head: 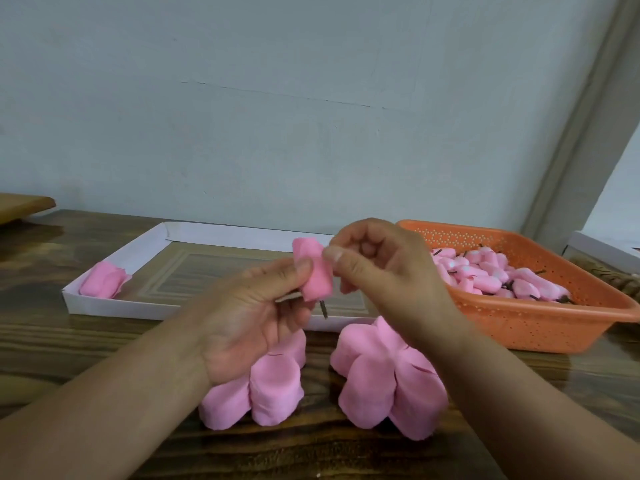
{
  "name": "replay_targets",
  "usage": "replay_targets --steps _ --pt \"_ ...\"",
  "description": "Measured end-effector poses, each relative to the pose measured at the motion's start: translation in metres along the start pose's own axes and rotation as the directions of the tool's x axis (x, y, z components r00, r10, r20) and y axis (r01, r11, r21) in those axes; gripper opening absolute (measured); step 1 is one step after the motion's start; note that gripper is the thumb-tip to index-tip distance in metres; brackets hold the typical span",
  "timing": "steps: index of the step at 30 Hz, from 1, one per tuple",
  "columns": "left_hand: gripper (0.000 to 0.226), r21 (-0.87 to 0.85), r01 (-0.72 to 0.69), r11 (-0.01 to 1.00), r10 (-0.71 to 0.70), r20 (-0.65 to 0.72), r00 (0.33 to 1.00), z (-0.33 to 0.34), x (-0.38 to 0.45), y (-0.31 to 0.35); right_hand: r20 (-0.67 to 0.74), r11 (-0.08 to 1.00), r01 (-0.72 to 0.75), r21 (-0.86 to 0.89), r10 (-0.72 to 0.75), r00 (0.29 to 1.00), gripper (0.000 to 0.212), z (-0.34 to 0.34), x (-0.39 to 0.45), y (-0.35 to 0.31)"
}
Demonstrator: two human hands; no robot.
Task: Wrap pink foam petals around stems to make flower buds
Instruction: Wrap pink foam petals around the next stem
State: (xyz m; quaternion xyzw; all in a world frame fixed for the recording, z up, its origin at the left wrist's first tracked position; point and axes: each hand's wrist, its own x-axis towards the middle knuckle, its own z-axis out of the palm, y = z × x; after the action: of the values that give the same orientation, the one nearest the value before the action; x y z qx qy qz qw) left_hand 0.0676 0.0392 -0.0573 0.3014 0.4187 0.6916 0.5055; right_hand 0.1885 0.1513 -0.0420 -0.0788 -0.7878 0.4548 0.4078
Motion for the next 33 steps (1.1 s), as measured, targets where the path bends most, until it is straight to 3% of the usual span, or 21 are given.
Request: replay_targets --steps 3,7,9,15,20,25,27,31,33 --pt "0.016 -0.019 -0.079 0.997 0.077 -0.094 0.993 0.002 0.004 -0.002 0.026 0.936 0.109 -0.336 -0.107 0.994 0.037 0.012 -0.009 0.001" --pt "0.026 0.010 -0.119 0.993 0.119 -0.153 0.981 0.003 0.003 -0.006 0.038 0.673 0.335 -0.660 -0.415 0.909 0.025 0.026 -0.015 0.008" --pt "0.024 0.014 -0.136 0.991 0.137 -0.171 0.976 0.005 0.003 -0.007 0.024 0.602 0.361 -0.712 -0.494 0.869 0.022 0.030 -0.017 0.010" --pt "0.028 -0.038 -0.132 0.990 0.126 -0.144 0.982 0.003 0.003 -0.008 -0.007 0.540 0.372 -0.755 -0.574 0.819 0.024 0.032 -0.019 0.014" --pt "0.034 -0.063 -0.100 0.993 0.094 -0.093 0.991 0.001 0.005 -0.007 -0.142 0.734 0.298 -0.610 -0.471 0.871 0.021 0.038 -0.019 0.014" --pt "0.059 -0.088 -0.057 0.994 0.048 -0.103 0.993 -0.004 0.009 -0.008 -0.201 0.953 0.110 -0.281 -0.171 0.965 0.014 0.043 -0.021 0.010" --pt "0.071 -0.104 -0.048 0.993 0.039 -0.089 0.995 -0.006 0.010 -0.008 -0.182 0.991 0.046 -0.127 -0.069 0.981 0.014 0.041 -0.020 0.007" --pt "0.054 -0.114 -0.068 0.991 0.067 -0.009 0.998 -0.007 0.008 -0.004 -0.098 0.979 -0.073 0.191 0.093 0.991 0.010 0.039 -0.019 0.000" --pt "0.076 -0.117 -0.067 0.991 0.072 0.044 0.996 -0.008 0.007 -0.002 -0.056 0.946 -0.118 0.302 0.141 0.988 0.009 0.039 -0.018 -0.002"
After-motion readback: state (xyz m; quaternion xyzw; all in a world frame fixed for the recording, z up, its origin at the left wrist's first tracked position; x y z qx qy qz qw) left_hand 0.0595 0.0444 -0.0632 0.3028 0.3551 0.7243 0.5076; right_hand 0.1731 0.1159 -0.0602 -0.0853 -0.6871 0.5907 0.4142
